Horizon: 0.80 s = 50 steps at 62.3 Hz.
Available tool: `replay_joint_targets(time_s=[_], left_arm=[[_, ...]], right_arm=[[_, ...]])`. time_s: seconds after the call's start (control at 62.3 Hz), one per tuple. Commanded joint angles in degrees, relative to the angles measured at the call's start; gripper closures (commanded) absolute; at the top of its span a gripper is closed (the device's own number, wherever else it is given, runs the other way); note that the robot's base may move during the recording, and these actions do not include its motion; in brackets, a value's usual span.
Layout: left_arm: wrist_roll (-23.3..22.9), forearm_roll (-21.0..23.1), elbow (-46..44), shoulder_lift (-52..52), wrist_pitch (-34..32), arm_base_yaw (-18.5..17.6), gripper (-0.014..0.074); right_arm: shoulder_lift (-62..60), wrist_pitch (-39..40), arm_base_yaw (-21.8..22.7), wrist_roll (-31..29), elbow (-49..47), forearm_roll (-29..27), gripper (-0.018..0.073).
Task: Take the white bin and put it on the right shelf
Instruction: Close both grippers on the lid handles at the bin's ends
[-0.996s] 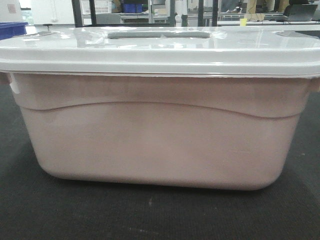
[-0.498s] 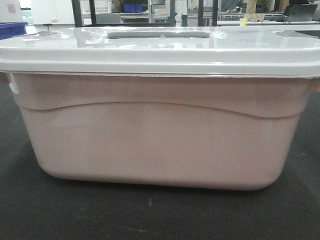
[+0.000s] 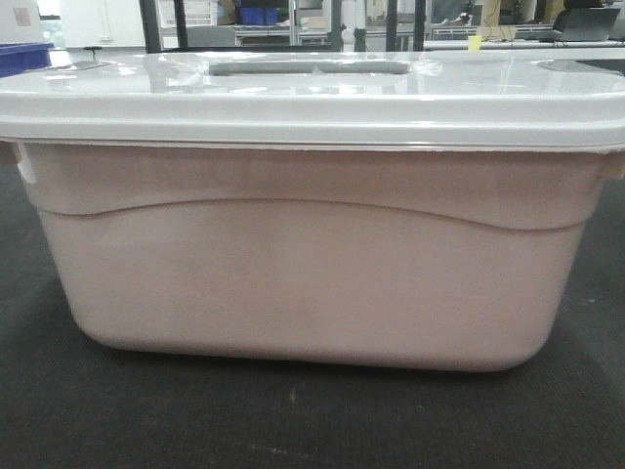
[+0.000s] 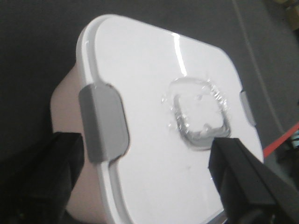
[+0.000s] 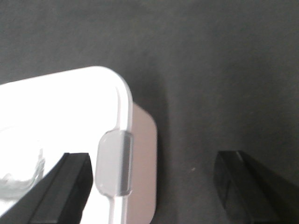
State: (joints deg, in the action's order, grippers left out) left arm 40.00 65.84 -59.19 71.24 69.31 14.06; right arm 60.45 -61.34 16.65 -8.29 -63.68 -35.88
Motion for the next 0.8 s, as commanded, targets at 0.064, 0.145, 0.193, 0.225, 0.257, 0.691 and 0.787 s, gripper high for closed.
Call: replay_joint_targets(time_s=[0.064, 0.145, 0.193, 0.225, 0.257, 0.691, 0.787], left_arm=[[3.8, 9.9, -1.8, 4.8, 7.4, 1.3, 0.0146], [4.5, 9.4, -1.8, 7.2, 7.4, 1.3, 0.0148], [4.6, 9.3, -1.8, 8.6, 7.4, 1.3, 0.0148], [5.0, 9.3, -1.8, 9.5, 7.4, 1.3, 0.0148], [5.4, 9.3, -1.8, 10.3, 7.4, 1.3, 0.0148], [5.7, 9.0, -1.8, 14.6, 7.4, 0.0, 0.0148], [5.7, 9.0, -1.8, 14.6, 7.4, -1.6, 0.0152]], right_arm=[[4.8, -6.3, 3.2, -11.9, -1.9, -16.2, -0.0074], [7.2, -9.3, 3.4, -16.7, -0.8, -21.9, -0.0074], [8.5, -10.8, 3.4, -19.7, 0.0, -24.1, -0.0074], [9.5, -12.0, 3.4, -21.5, 0.9, -25.7, -0.0074], [10.3, -12.7, 3.4, -22.9, 1.8, -27.0, -0.0074], [18.6, -13.5, 3.5, -37.1, 14.3, -40.1, -0.0074], [20.6, -14.2, 3.5, -39.7, 15.7, -44.2, -0.0074]])
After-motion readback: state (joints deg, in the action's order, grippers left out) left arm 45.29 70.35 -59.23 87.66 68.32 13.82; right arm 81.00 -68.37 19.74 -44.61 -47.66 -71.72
